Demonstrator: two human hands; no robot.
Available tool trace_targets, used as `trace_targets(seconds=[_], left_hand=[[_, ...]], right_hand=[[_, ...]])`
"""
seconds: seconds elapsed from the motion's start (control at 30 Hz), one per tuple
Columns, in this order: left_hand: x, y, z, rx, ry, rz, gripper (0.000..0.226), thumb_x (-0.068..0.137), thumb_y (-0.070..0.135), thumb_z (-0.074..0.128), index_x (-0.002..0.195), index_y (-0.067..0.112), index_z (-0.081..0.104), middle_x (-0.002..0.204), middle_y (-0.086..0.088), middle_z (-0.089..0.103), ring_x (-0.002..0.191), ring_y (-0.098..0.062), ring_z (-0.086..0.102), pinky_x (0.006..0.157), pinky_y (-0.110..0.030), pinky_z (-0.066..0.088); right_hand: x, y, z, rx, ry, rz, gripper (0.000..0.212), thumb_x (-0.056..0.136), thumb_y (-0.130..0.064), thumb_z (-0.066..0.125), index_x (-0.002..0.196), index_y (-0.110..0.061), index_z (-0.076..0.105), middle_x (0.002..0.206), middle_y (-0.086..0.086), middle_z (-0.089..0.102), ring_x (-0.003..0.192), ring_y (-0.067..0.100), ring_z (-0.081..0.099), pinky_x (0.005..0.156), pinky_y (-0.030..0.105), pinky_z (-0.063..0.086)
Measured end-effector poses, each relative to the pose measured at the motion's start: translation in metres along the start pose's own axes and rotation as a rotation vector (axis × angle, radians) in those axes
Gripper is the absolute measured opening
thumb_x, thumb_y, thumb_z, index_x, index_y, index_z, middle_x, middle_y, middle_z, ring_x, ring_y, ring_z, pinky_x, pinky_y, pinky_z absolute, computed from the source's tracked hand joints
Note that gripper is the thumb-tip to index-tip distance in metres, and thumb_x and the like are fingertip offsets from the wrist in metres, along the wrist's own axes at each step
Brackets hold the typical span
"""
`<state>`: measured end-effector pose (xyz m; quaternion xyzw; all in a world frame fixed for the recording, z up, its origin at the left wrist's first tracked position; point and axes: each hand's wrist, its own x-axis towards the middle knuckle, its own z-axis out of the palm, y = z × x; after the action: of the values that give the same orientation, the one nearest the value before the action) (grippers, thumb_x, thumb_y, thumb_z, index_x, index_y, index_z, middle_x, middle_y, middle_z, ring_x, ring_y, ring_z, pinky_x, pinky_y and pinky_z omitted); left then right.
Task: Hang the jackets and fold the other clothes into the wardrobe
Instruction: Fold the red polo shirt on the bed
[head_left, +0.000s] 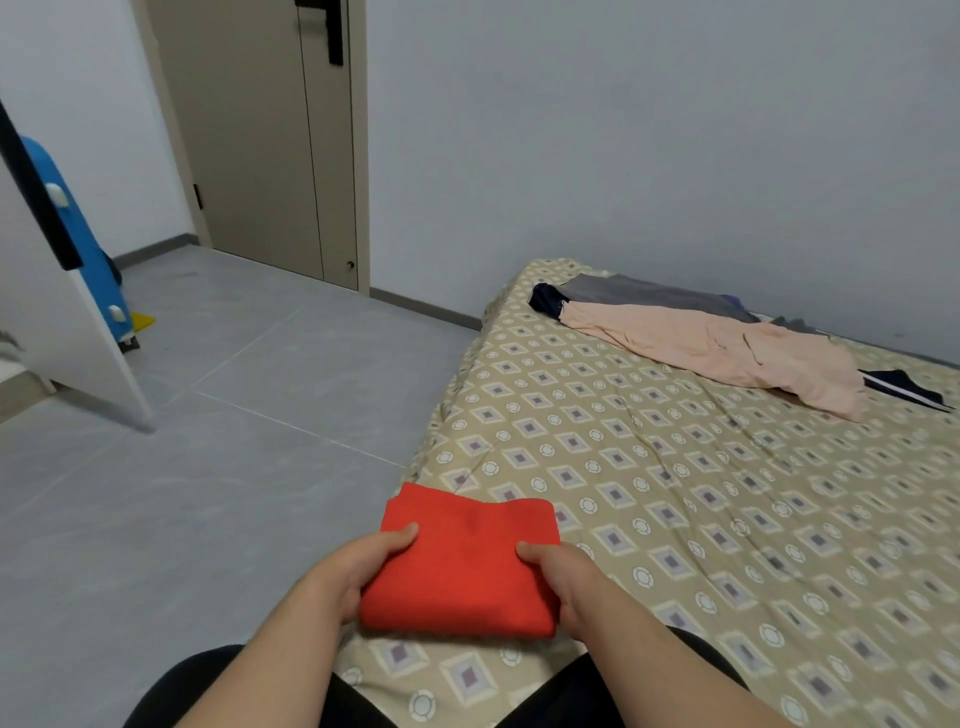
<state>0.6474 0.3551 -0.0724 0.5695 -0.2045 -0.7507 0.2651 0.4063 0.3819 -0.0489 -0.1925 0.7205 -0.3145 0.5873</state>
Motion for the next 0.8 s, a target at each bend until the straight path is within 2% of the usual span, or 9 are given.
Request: trace_targets(seconds=[0.07, 0.17, 0.23, 0.33, 0.47, 0.63, 0.8], left_hand=[[0.005, -0.008, 0.006, 0.002, 0.063, 0.138, 0.02, 0.094, 0.014, 0.064, 0.111, 0.003, 0.065, 0.096, -0.018, 0.075, 0.081, -0.031, 0.072, 0.07, -0.035, 0.056], [-0.002, -0.012, 0.012, 0.004, 0.116, 0.27, 0.025, 0.089, 0.001, 0.064, 0.114, 0.006, 0.064, 0.101, -0.017, 0.074, 0.093, -0.033, 0.07, 0.085, -0.041, 0.055], [-0.011, -0.008, 0.014, 0.0, 0.118, 0.315, 0.029, 0.084, -0.003, 0.063, 0.112, 0.006, 0.065, 0.101, -0.017, 0.074, 0.092, -0.032, 0.07, 0.083, -0.039, 0.055], [-0.028, -0.004, 0.014, -0.056, 0.085, 0.36, 0.022, 0.087, 0.007, 0.066, 0.109, 0.006, 0.067, 0.096, -0.016, 0.075, 0.087, -0.032, 0.072, 0.071, -0.033, 0.055], [-0.045, -0.004, 0.011, -0.117, 0.072, 0.463, 0.022, 0.091, 0.021, 0.068, 0.11, 0.011, 0.066, 0.098, -0.012, 0.076, 0.089, -0.029, 0.073, 0.071, -0.035, 0.056], [-0.052, 0.002, 0.006, -0.122, 0.091, 0.554, 0.017, 0.096, 0.022, 0.061, 0.109, 0.013, 0.067, 0.098, -0.009, 0.076, 0.089, -0.028, 0.072, 0.078, -0.04, 0.056], [-0.05, 0.016, 0.0, -0.111, 0.107, 0.616, 0.014, 0.096, 0.023, 0.062, 0.106, 0.015, 0.069, 0.099, -0.007, 0.076, 0.086, -0.021, 0.073, 0.073, -0.034, 0.056]], right_hand=[[-0.002, 0.001, 0.001, 0.001, 0.007, -0.079, 0.017, 0.089, -0.009, 0.068, 0.103, -0.014, 0.061, 0.097, 0.012, 0.073, 0.088, 0.031, 0.07, 0.076, 0.042, 0.058], [-0.013, -0.005, -0.001, 0.054, -0.005, -0.193, 0.022, 0.09, -0.001, 0.063, 0.107, -0.016, 0.063, 0.099, 0.011, 0.074, 0.094, 0.031, 0.07, 0.089, 0.048, 0.056], [-0.02, -0.01, -0.005, 0.082, -0.006, -0.26, 0.024, 0.09, 0.001, 0.062, 0.107, -0.017, 0.065, 0.098, 0.009, 0.075, 0.095, 0.031, 0.07, 0.093, 0.049, 0.055], [-0.031, -0.012, -0.009, 0.127, -0.01, -0.321, 0.017, 0.092, -0.007, 0.065, 0.108, -0.014, 0.067, 0.095, 0.008, 0.077, 0.095, 0.029, 0.071, 0.09, 0.045, 0.056], [-0.045, -0.012, -0.008, 0.137, -0.034, -0.361, 0.02, 0.093, -0.03, 0.068, 0.101, -0.012, 0.07, 0.091, 0.007, 0.077, 0.09, 0.028, 0.072, 0.083, 0.042, 0.058], [-0.052, -0.012, -0.004, 0.095, -0.014, -0.444, 0.024, 0.095, -0.033, 0.063, 0.104, -0.012, 0.071, 0.098, 0.011, 0.076, 0.098, 0.032, 0.07, 0.093, 0.049, 0.055], [-0.047, -0.02, 0.005, -0.006, -0.046, -0.497, 0.024, 0.1, -0.037, 0.055, 0.109, -0.02, 0.07, 0.1, 0.002, 0.077, 0.094, 0.02, 0.072, 0.083, 0.038, 0.056]])
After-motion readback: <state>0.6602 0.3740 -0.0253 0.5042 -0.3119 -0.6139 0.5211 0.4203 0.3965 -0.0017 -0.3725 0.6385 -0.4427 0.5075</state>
